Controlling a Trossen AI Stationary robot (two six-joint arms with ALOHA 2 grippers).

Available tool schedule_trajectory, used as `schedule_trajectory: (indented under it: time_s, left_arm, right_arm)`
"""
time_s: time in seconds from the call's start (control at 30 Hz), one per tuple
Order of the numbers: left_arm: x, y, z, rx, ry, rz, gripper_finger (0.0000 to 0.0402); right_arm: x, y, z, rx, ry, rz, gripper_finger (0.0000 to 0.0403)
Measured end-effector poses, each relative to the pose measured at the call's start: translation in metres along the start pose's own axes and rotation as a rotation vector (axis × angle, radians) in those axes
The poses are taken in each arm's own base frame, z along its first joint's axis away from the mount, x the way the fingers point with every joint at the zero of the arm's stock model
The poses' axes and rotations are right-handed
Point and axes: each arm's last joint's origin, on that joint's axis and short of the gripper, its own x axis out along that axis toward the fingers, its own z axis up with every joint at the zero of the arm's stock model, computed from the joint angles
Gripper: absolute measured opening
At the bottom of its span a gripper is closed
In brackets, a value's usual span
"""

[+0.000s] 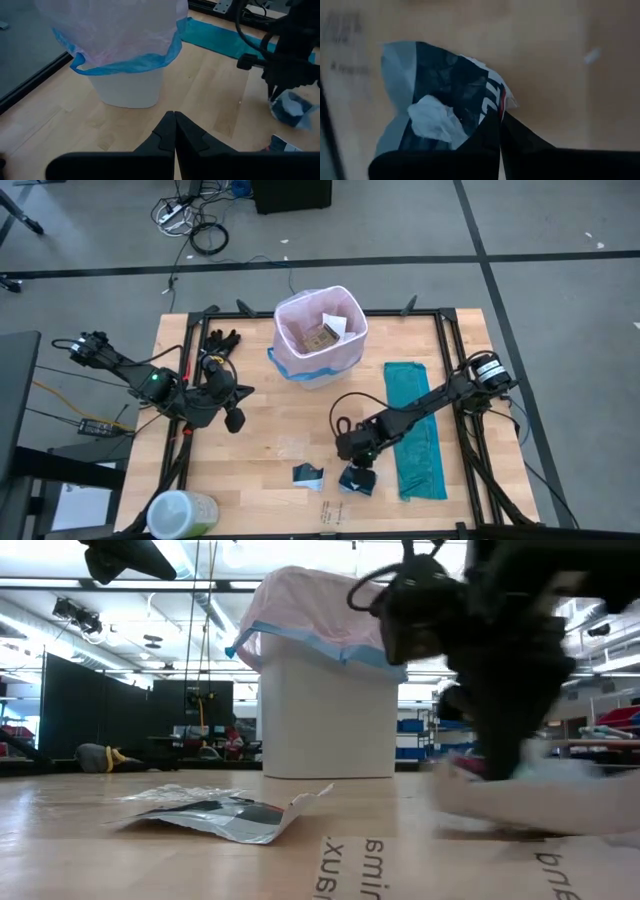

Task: Place trash/remove bag and relplace
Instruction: Put the black paper into the white trash bin

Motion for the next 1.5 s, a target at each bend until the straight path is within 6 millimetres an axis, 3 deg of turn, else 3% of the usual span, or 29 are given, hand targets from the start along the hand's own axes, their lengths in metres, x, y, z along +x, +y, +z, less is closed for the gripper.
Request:
schedule_trajectory:
  time_s: [0.47,0.73,0.9,1.13,1.23,1.33,1.5]
  left_arm:
    - [0.000,0.000,0.000,0.000,0.001,0.001,0.0008]
    - [0.000,0.001,-0.001,0.007,0.006,0.006,0.0008]
    - [0.000,0.002,-0.002,0.017,0.014,0.013,0.0008]
    - [0.000,0.002,-0.002,0.017,0.014,0.013,0.0008]
    - [0.000,0.002,-0.002,0.017,0.014,0.013,0.0008]
    - [0.000,0.002,-0.002,0.017,0.014,0.013,0.0008]
    - [0.000,0.002,-0.002,0.017,0.015,0.014,0.0008]
  right_arm:
    - [-0.041,0.012,0.057,0.000,-0.506,-0.484,0.0000]
    - [-0.073,0.029,0.085,-0.028,-0.665,-0.591,0.0000]
    - [-0.121,0.049,0.117,-0.144,-0.764,-0.597,0.0000]
    - [-0.219,0.063,0.158,-0.285,-0.942,-0.673,0.0000]
    - [-0.259,0.054,0.166,-0.313,-0.953,-0.825,0.0000]
    - [-0.288,0.028,0.169,-0.302,-0.890,-0.941,0.0000]
    - [-0.302,-0.022,0.171,-0.243,-0.764,-0.965,0.0000]
